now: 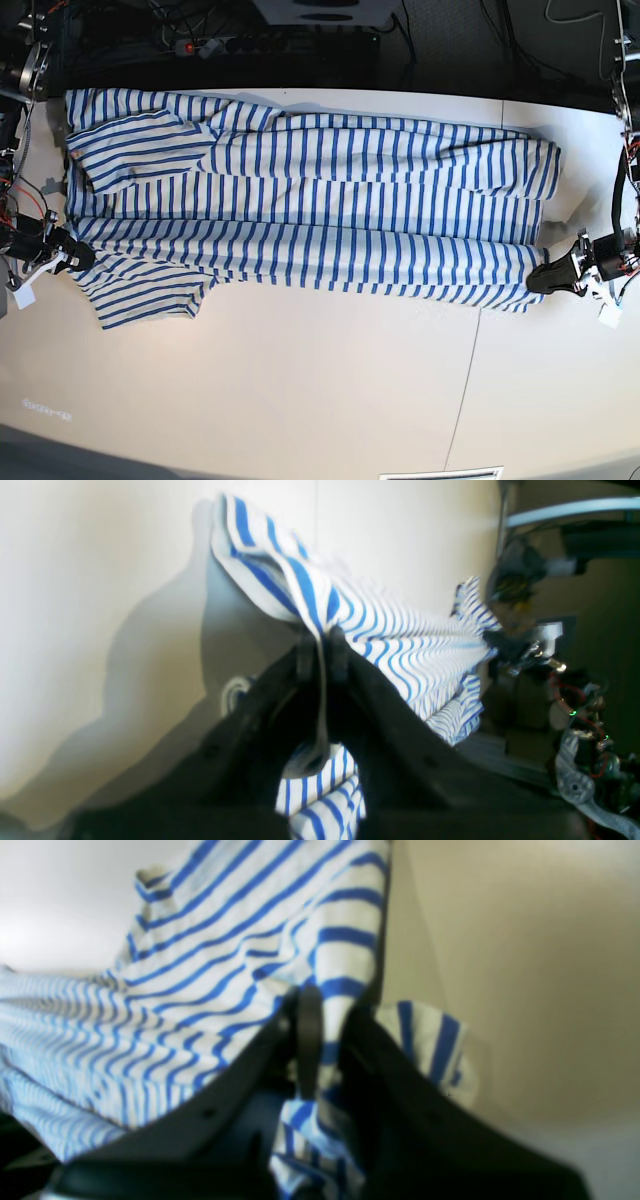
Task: Fold the T-shirt properly
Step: 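Fold the hem edge over toward the folded shoulder edge with both grippers, then release and regrasp the folded edge with the right gripper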
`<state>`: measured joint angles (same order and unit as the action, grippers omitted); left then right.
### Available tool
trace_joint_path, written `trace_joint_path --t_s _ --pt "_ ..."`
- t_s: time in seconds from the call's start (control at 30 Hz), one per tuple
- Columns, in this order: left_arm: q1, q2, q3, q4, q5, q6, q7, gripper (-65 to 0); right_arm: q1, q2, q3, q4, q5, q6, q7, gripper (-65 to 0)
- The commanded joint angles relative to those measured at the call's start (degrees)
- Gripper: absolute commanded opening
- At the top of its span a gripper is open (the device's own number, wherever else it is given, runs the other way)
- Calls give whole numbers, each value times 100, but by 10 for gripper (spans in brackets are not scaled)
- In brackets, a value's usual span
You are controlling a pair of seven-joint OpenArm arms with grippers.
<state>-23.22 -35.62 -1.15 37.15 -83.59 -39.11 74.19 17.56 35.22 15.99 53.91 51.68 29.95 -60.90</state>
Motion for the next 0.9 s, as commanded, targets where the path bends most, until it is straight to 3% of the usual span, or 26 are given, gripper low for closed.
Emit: trace_joint_path --t_s 0.0,0.33,0.4,0.47,0.87 --pt "-13 -157 -37 236 -141 -89 -39 -650 -26 162 39 190 31 501 50 -650" --pt "614 -153 -37 1189 -141 -89 -68 -650 -310 129 39 367 -490 481 66 -647" --pt "625 -153 -37 1189 -141 -89 -70 -650 -310 127 39 369 -525 479 68 -415" --pt "625 -153 -37 1189 -141 -89 -90 -650 -304 129 39 369 -518 479 94 -265" --pt "627 -153 -37 1189 -141 -89 -149 -650 278 122 155 422 -581 476 304 -251"
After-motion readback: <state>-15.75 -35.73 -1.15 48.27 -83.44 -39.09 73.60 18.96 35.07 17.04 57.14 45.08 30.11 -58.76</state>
